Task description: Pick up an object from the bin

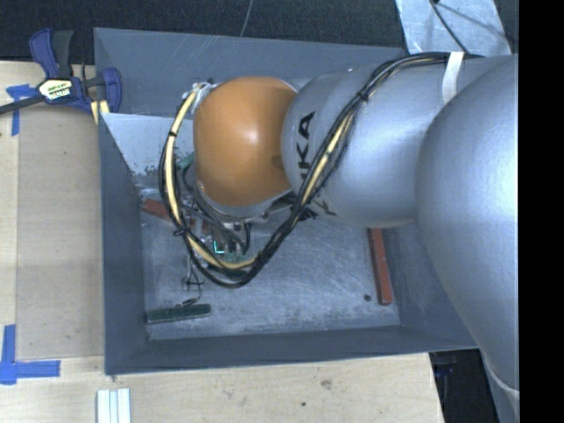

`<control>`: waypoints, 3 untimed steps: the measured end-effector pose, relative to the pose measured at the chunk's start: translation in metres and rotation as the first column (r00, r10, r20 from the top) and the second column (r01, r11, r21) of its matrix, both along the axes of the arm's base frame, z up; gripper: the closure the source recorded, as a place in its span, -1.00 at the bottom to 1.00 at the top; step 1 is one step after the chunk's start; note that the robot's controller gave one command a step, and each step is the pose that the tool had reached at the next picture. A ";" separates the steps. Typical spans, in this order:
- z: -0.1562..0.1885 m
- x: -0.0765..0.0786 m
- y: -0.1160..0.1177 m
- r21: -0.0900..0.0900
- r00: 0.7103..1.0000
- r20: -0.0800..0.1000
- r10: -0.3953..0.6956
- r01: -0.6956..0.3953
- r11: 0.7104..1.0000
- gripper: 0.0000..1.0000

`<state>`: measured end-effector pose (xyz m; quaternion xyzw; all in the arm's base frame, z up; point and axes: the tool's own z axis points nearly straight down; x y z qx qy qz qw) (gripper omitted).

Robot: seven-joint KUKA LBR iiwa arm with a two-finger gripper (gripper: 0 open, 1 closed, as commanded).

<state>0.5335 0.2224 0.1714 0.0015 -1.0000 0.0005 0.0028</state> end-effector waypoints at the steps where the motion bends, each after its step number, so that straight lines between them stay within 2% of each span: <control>1: 0.004 0.002 -0.001 0.003 1.000 0.008 -0.003 0.003 1.000 -1.00; 2: -0.045 0.004 -0.040 0.000 0.991 0.004 0.134 -0.134 0.991 -1.00; 3: -0.095 0.085 -0.060 0.004 1.000 0.018 0.019 -0.019 1.000 1.00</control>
Offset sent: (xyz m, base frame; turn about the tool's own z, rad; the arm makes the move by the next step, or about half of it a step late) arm -0.0058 -0.0529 -0.0574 -0.1669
